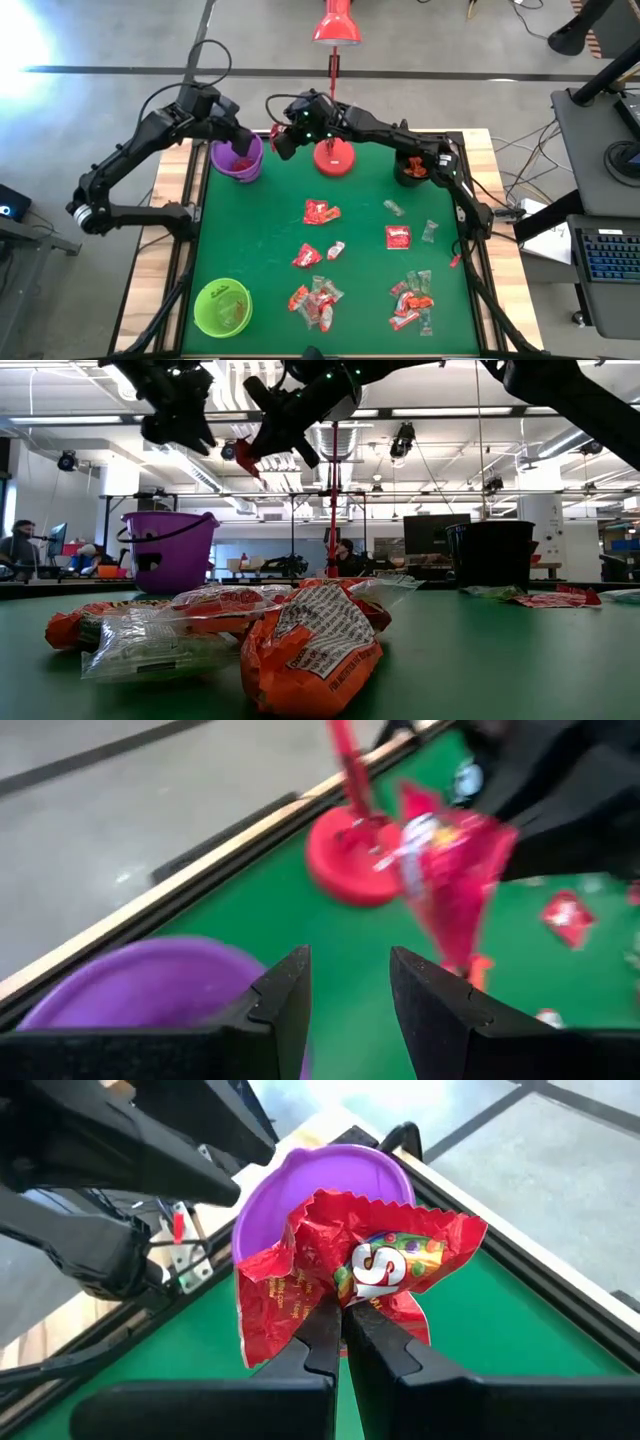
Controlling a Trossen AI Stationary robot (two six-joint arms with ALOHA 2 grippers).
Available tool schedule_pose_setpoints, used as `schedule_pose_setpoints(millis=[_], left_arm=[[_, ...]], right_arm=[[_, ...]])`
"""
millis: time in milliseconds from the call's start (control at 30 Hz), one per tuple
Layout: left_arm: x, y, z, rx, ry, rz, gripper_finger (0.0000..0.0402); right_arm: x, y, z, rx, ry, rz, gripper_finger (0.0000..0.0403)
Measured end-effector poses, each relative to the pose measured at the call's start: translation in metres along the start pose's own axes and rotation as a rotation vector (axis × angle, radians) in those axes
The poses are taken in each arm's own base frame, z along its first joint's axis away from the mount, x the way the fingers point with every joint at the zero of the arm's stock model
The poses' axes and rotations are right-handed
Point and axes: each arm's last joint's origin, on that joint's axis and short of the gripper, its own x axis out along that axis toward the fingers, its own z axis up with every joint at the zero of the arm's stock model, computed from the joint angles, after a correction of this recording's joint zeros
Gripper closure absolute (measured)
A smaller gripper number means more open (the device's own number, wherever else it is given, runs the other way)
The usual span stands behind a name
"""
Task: Sort candy
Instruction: Put the red candy into the violet bucket
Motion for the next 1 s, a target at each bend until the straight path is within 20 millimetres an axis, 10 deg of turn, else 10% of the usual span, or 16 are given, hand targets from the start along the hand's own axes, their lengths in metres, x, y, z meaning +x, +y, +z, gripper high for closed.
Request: schedule_pose_setpoints(millis=[1000], left_arm=[[0.043,0.001,0.023,0.001,-0.052,-0.235,0.0281]], right_arm=[[-0.003,-0.019,0.007,0.041,-0.013,-0.040,0.0394]])
